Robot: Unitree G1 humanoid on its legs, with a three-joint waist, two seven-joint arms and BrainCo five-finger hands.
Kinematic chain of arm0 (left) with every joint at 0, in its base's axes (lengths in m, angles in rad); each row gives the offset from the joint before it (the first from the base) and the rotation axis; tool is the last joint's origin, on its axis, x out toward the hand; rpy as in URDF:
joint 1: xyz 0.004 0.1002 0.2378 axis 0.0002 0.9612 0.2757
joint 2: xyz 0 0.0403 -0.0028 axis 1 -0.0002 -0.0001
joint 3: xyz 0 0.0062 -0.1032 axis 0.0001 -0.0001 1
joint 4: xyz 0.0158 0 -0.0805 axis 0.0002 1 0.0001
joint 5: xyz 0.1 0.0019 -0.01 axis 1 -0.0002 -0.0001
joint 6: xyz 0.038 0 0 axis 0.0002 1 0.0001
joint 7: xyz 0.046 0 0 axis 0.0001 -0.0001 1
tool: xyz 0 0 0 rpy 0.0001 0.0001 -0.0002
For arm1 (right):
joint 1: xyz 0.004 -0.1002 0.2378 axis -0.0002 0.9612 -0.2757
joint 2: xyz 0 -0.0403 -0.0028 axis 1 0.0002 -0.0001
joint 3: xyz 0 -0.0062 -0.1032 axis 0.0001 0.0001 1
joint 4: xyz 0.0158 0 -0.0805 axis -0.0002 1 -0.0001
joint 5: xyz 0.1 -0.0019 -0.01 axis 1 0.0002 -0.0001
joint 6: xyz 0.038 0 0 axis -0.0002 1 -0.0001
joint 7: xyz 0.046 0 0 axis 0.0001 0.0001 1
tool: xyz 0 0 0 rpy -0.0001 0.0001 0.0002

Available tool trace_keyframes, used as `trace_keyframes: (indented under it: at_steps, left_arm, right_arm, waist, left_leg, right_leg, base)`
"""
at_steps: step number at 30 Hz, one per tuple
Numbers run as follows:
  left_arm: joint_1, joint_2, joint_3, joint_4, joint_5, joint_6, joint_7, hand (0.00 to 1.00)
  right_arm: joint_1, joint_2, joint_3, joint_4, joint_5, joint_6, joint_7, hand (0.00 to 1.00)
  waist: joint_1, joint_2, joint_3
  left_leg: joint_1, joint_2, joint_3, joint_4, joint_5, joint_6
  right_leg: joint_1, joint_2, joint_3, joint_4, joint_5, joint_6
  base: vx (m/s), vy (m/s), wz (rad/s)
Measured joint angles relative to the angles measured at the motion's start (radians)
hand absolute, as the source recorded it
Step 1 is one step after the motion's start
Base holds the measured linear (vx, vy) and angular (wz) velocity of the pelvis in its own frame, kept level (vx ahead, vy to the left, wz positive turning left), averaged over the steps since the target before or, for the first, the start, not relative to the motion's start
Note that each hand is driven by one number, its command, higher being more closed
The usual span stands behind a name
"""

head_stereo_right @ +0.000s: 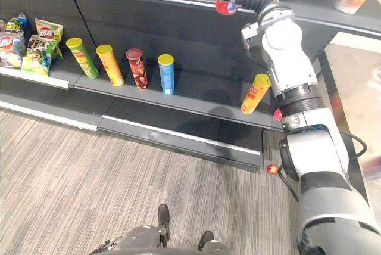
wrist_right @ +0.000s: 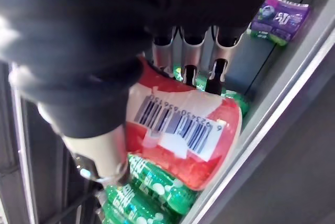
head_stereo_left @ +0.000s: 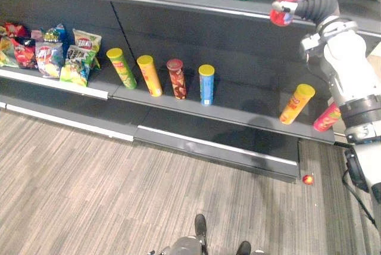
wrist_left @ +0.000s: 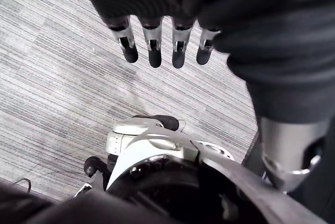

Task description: Put the gum and the chips on the shelf.

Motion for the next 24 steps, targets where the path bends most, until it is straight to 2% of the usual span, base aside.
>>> trace_keyframes:
  at_steps: [2,9,20,24]
  left_arm:
    - [-0.010,0.000,-0.004,0.000,0.000,0.000,-0.003,0.00]
    - [-0.012,0.000,-0.010,-0.017,-0.005,-0.001,0.000,0.00]
    - [-0.021,-0.009,-0.019,-0.049,-0.041,-0.014,0.006,0.00]
    - [-0.021,-0.008,-0.026,-0.057,-0.041,-0.023,0.006,0.00]
  right_arm:
    - [-0.017,-0.024,0.001,0.007,0.022,0.011,-0.020,1.00]
    - [-0.094,-0.061,0.002,0.092,0.026,0.050,-0.038,1.00]
    - [-0.207,-0.131,0.038,0.161,0.017,0.053,-0.101,1.00]
    - [-0.219,-0.151,0.043,0.160,0.017,0.048,-0.105,1.00]
  waist:
    - [0.010,0.003,0.013]
    - [0.012,0.008,0.026]
    - [0.012,0.032,0.109]
    - [0.016,0.033,0.113]
  left_leg:
    - [-0.001,0.000,-0.001,0.001,0.000,0.000]
    - [-0.017,0.000,-0.013,0.006,0.008,0.006]
    - [-0.043,0.008,-0.018,0.006,0.010,-0.003]
    - [-0.056,0.008,-0.018,0.006,0.016,0.005]
  right_leg:
    - [0.000,0.001,-0.001,0.000,0.000,0.000]
    - [-0.011,0.004,-0.014,0.001,0.000,-0.001]
    - [-0.046,0.006,-0.020,0.027,-0.007,-0.009]
    - [-0.064,0.006,-0.019,0.034,-0.008,-0.011]
  base:
    - [0.04,0.000,0.02]
    - [0.06,-0.015,0.04]
    - [0.01,-0.003,0.01]
    - [0.03,0.004,0.00]
